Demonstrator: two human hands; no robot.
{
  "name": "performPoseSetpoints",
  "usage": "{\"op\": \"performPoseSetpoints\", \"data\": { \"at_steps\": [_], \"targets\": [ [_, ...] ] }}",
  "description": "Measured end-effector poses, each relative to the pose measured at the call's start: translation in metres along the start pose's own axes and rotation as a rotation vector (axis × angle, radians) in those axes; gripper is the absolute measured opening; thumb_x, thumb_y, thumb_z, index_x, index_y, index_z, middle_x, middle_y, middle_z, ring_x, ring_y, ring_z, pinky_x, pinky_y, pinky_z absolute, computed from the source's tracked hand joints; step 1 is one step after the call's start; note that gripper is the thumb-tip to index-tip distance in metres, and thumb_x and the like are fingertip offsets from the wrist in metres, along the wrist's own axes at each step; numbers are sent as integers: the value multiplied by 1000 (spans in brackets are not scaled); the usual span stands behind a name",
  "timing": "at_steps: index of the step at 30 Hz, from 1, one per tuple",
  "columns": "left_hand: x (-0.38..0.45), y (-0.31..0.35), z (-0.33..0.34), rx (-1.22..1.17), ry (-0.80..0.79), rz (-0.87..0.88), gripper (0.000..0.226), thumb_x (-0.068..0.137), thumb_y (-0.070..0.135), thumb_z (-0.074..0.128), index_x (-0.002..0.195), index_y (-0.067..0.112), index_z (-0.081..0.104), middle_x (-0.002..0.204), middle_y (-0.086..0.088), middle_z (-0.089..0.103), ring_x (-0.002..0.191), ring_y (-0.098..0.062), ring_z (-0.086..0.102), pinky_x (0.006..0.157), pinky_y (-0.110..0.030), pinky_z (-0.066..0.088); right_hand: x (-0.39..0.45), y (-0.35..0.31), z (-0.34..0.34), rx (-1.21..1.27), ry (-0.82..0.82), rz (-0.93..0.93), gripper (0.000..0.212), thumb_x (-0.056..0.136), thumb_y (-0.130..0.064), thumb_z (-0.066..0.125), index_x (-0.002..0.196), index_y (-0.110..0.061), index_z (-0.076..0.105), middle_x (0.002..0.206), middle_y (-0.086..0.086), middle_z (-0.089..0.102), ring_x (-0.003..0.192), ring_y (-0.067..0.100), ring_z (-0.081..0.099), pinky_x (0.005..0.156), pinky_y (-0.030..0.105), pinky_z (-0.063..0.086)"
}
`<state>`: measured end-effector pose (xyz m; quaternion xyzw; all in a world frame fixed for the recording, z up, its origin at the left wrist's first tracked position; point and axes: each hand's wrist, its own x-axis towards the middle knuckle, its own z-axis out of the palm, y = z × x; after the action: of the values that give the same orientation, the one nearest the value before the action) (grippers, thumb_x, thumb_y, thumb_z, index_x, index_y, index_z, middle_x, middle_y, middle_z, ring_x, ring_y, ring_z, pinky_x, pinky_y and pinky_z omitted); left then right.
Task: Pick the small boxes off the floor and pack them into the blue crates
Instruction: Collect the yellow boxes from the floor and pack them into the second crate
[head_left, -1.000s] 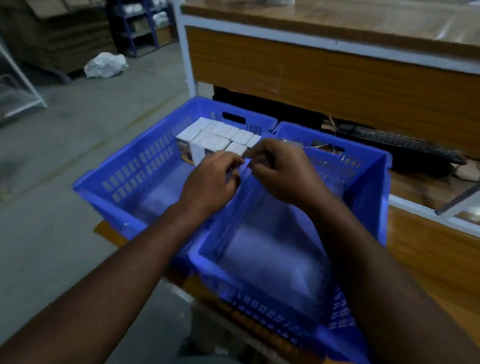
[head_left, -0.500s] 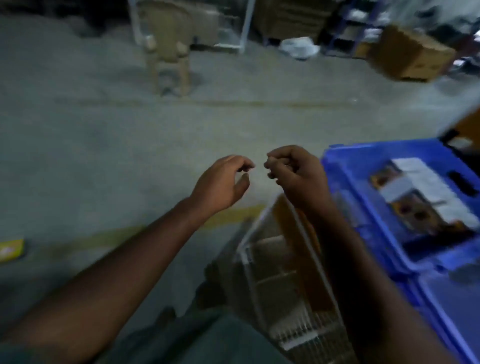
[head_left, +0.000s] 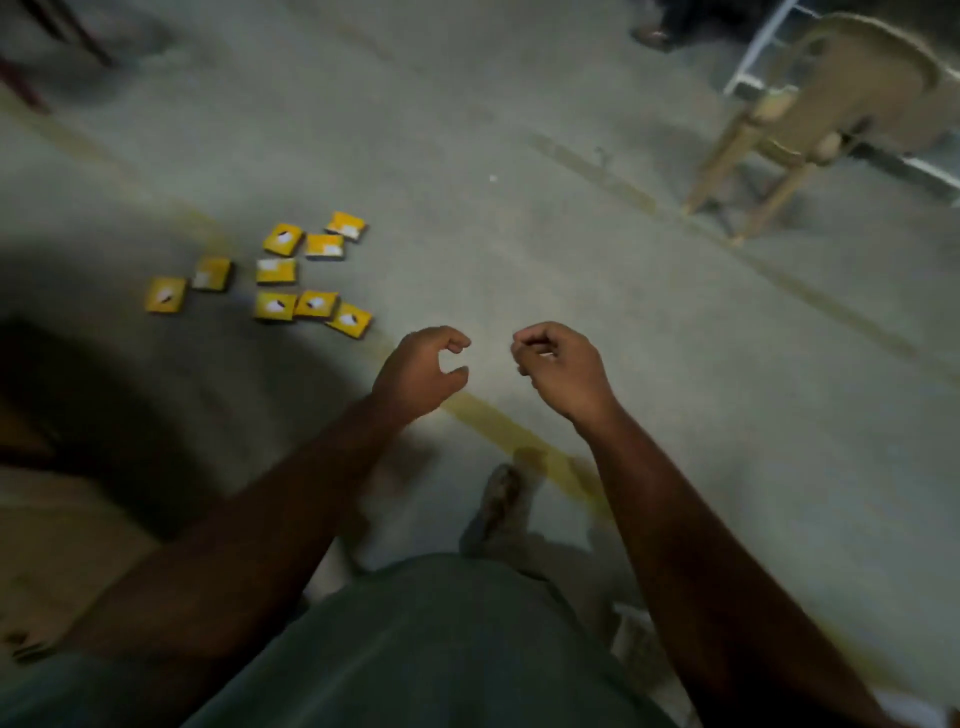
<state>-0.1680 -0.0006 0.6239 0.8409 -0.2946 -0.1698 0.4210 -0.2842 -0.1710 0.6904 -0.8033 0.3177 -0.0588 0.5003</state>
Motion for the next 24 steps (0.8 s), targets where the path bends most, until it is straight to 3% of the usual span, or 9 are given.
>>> {"op": "performPoseSetpoints", "data": {
  "at_steps": [2,5,8,10,15,19,24],
  "targets": [
    [25,-24,-12,1,46,-77,46,70,37,71,110,14,73,106,-4,73,99,-20,69,92,-36,55,48,-6,23,-11,-76,-38,4,87,-25,74,90,-28,75,84,-13,73,84,14,73,88,40,60],
    [68,-54,-24,39,95,-187,42,72,25,77,110,6,72,108,-10,72,101,-25,68,92,-37,54,129,-18,55,-19,-159,-95,5,88,-22,74,91,-26,75,84,-15,72,84,14,72,90,39,59],
    [108,-77,-41,74,166,-275,35,82,16,82,114,8,71,109,-6,71,101,-19,64,88,-25,46,207,-36,88,-22,-234,-99,10,89,-25,73,98,-23,76,88,-14,71,89,15,72,91,36,57],
    [127,-91,-55,75,213,-378,34,84,19,81,115,12,70,107,0,69,100,-14,61,87,-27,46,245,-52,112,-41,-304,-97,10,89,-28,72,99,-26,75,89,-13,70,91,14,71,89,34,57],
    [170,-142,-90,-257,454,-715,35,82,11,81,115,12,68,101,-2,69,93,-18,65,88,-36,53,317,-94,178,-202,-516,-153,14,89,-29,72,102,-24,75,95,-8,72,89,6,64,80,20,45],
    [209,-198,-102,-372,565,-868,32,83,12,80,112,14,68,97,-3,70,93,-22,68,89,-38,55,377,-106,246,-340,-626,-174,18,89,-32,71,103,-23,75,104,-3,76,98,13,68,85,25,51],
    [274,-288,-113,-418,666,-973,25,88,18,75,112,16,69,92,5,67,85,-10,64,70,-13,44,465,-97,349,-450,-681,-115,11,90,-25,69,97,-21,76,99,-1,77,95,17,70,73,18,42]
  ]
}}
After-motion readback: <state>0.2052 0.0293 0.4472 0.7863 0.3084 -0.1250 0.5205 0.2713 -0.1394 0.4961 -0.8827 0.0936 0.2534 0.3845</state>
